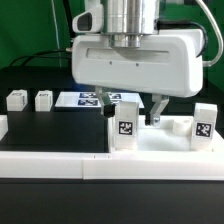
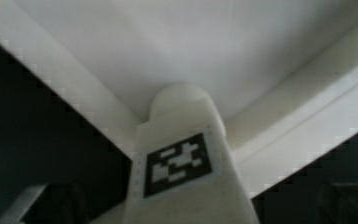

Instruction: Assemble square table

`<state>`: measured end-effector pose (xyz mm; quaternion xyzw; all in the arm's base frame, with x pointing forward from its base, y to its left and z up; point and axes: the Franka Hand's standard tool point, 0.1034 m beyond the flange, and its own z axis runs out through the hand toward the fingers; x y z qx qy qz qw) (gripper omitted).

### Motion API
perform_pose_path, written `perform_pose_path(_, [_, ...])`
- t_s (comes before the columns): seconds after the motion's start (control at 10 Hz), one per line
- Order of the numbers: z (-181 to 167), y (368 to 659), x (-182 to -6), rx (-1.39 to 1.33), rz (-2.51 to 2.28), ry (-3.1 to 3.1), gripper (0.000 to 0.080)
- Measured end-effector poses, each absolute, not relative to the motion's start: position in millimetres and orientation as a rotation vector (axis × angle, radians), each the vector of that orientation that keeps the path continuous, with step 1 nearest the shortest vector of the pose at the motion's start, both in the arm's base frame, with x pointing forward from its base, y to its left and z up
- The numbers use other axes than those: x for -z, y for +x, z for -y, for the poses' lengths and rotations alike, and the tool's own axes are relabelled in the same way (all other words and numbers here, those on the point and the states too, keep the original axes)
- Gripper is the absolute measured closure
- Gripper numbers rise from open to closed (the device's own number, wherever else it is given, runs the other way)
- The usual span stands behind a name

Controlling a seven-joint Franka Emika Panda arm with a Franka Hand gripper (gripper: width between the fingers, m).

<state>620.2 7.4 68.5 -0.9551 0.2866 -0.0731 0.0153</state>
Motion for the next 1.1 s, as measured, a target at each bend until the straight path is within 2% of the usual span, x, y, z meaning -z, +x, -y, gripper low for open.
perform_pose_path(0.1, [-6.4, 619.8, -67.7, 0.228, -0.682, -3.036, 0.0151])
perform_pose_path(0.3, [-7.1, 620.8, -68.1, 0.239, -0.594, -3.057, 0.0151])
perform_pose_path(0.4, [-7.2, 620.8, -68.1, 0.238, -0.641, -3.045, 0.0267])
perform_pose_path(0.5, [-7.1, 620.8, -68.1, 0.238, -0.641, -3.045, 0.042])
perform_pose_path(0.6, [-7.2, 620.8, -68.2, 0.237, -0.727, -3.019, 0.042])
perform_pose_path(0.7, [-6.6, 620.8, -68.1, 0.235, -0.851, -2.981, 0.0512])
perform_pose_path(1.1, [-4.8, 621.3, -67.5, 0.211, -1.323, -2.781, 0.0512])
